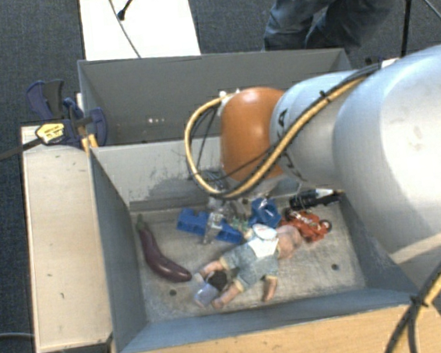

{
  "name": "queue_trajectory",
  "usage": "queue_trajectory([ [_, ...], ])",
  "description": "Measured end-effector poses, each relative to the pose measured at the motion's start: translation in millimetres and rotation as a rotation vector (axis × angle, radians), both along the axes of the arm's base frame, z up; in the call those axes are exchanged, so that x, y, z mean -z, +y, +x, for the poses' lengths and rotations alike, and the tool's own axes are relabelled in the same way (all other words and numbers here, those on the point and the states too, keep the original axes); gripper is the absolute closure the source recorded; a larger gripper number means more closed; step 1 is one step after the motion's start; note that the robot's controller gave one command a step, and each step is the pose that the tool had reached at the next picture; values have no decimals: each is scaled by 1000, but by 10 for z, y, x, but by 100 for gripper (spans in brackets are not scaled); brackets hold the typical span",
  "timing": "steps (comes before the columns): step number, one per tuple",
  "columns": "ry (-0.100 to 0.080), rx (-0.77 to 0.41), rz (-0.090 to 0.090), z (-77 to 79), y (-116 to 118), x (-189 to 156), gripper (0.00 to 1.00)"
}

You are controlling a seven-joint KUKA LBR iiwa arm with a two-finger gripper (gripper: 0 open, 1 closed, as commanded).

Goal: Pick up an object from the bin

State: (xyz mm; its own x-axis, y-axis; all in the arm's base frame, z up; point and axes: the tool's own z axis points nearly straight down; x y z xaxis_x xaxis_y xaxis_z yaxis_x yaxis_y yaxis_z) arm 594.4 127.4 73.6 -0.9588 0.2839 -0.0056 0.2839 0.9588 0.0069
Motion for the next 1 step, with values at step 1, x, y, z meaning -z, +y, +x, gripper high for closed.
queue_trajectory([
  [1, 0, -1, 0, 0, 0, 0, 100],
])
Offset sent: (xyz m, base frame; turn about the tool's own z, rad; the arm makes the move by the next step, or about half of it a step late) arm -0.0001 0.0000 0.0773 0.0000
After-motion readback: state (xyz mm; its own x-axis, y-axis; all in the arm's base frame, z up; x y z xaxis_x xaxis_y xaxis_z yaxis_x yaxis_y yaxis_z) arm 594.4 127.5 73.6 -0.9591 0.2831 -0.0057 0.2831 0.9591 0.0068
